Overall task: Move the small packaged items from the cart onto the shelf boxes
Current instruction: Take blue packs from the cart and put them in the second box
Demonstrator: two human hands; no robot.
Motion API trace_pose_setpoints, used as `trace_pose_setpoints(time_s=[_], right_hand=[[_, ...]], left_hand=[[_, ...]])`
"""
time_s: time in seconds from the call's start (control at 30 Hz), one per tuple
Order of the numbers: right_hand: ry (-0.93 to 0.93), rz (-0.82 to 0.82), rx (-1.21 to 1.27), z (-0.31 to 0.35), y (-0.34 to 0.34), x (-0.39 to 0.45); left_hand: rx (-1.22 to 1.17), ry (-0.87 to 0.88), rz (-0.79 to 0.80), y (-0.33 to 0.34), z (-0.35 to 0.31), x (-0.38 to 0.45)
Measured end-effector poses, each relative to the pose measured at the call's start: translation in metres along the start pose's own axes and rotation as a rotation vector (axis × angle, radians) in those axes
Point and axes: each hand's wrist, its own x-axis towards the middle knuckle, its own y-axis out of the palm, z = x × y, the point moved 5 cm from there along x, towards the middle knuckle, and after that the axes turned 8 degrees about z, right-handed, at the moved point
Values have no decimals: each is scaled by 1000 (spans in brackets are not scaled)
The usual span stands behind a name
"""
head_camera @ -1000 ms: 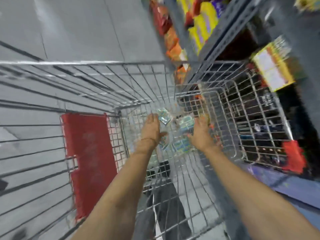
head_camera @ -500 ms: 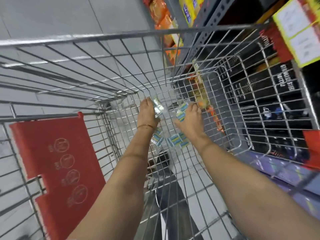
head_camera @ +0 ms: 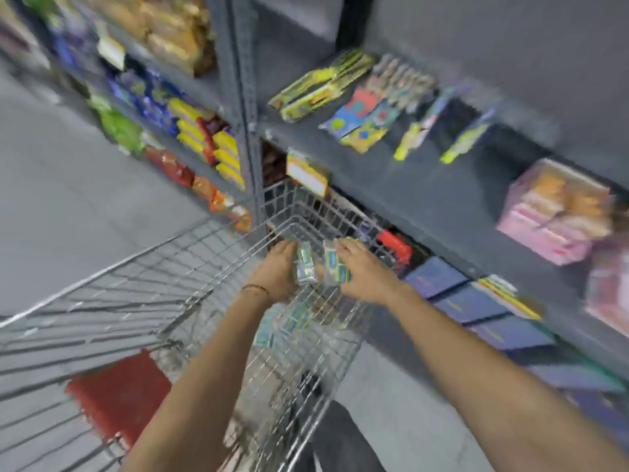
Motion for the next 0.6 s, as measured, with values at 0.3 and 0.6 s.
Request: trace_pose_setpoints(time_s=[0.3,0.6], right_hand=[[199,-323,63,-93,-77,-165],[525,-352,175,-245,-94,-332]], left_hand=[[213,449,27,-33,-205,2],[224,715,183,44,-418,28]])
